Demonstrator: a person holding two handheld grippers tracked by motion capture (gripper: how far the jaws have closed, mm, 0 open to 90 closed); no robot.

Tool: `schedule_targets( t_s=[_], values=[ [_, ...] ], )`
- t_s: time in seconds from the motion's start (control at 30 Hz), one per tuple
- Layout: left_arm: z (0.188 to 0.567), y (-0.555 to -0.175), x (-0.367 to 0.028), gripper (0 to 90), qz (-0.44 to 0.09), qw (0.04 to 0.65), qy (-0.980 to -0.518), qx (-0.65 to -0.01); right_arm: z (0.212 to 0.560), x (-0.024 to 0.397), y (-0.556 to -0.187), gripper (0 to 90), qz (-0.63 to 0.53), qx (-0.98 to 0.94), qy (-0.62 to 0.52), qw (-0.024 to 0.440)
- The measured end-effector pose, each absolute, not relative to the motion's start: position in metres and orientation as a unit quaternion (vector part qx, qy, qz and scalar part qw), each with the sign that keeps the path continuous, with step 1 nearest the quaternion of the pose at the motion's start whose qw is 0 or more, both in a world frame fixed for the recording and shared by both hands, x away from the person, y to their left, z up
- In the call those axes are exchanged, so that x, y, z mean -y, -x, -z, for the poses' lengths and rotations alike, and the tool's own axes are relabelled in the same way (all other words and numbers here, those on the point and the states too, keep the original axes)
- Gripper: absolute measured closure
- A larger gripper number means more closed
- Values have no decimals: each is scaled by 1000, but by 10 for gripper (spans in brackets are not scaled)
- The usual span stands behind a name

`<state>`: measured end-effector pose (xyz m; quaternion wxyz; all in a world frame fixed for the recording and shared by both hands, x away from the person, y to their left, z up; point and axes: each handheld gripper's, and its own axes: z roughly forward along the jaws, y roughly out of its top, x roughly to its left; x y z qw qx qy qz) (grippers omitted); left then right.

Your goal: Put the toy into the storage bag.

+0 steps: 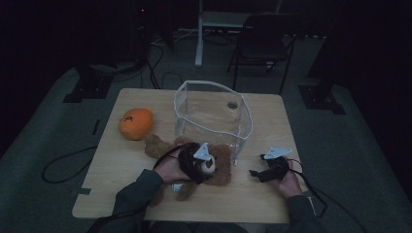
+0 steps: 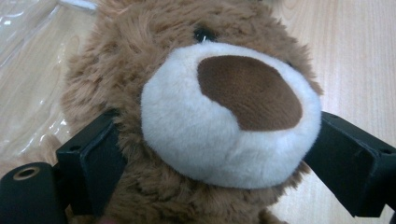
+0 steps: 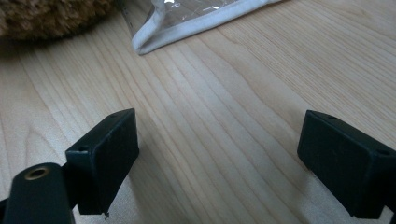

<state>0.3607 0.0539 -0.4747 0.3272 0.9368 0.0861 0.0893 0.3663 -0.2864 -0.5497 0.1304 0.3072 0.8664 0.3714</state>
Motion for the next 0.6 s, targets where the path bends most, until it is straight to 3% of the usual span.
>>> schedule_targets(
  t_s=[0.17,0.23,0.37,0.53,0.6],
  values=[
    [479,-360,-53,90,-91,332,-934,-91,550,286,-366,118,-371,-866,-309,131],
    [482,-359,-51,40,-97,323,-938,-83,550,286,-366,118,-371,-866,-309,131],
    [489,-355,-44,22,-134,298,-941,-83,550,286,-365,118,-371,-866,-310,131],
    [490,-354,-40,52,-155,281,-943,-91,550,286,-365,119,-370,-865,-312,131],
    [490,-353,-41,121,-164,282,-941,-95,550,286,-365,119,-370,-865,-312,131]
  ],
)
